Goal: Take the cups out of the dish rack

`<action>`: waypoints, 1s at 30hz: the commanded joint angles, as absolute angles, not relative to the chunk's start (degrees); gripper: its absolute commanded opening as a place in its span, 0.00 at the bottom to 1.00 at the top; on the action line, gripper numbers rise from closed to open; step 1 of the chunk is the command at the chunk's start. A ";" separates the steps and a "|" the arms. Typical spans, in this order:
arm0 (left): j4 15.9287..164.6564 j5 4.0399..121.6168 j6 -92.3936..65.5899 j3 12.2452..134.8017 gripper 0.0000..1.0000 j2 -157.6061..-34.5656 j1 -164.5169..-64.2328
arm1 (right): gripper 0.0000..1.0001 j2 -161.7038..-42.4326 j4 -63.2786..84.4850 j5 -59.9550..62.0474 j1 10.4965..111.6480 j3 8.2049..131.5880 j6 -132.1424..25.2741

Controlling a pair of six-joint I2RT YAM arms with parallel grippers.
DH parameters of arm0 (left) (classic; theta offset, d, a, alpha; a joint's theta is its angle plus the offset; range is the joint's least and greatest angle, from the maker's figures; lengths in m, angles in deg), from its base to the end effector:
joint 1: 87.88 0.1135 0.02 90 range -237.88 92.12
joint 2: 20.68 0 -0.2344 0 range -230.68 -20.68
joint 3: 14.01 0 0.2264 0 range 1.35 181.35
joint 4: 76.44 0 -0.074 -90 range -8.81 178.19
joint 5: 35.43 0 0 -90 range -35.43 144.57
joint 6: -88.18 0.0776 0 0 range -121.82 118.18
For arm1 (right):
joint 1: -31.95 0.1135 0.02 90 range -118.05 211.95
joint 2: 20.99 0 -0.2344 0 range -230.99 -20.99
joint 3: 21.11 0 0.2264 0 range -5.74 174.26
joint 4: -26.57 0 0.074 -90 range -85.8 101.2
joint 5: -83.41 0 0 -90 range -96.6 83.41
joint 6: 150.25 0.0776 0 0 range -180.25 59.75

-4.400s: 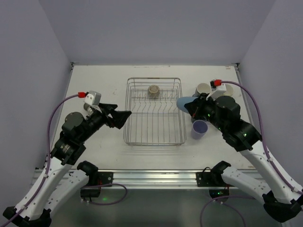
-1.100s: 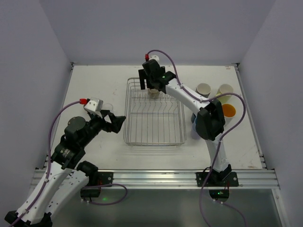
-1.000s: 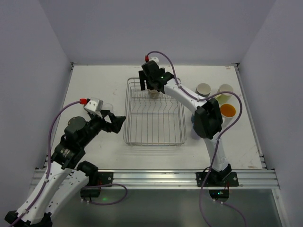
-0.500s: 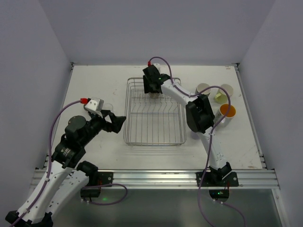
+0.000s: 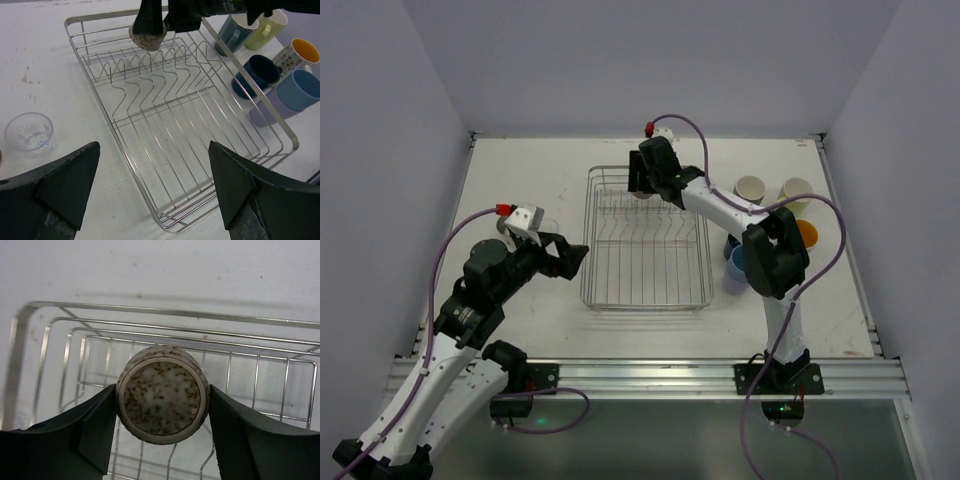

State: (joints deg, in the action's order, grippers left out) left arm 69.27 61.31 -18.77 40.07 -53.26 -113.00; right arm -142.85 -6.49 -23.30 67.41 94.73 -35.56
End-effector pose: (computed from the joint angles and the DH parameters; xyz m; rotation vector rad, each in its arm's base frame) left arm 0.1595 -0.0848 0.2893 0.2168 1.8242 -0.6268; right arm 0.4072 0.2626 0.1953 -0.0539 2.2298 0.2481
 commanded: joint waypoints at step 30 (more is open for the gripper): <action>106.28 85.77 -43.30 33.35 0.64 -61.46 -112.66 | 0.35 -99.82 54.43 16.69 74.04 42.43 7.86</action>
State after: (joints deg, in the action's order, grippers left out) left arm 99.65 82.23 -39.95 34.22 -61.28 -113.00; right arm -100.73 45.55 14.27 73.16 42.42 4.39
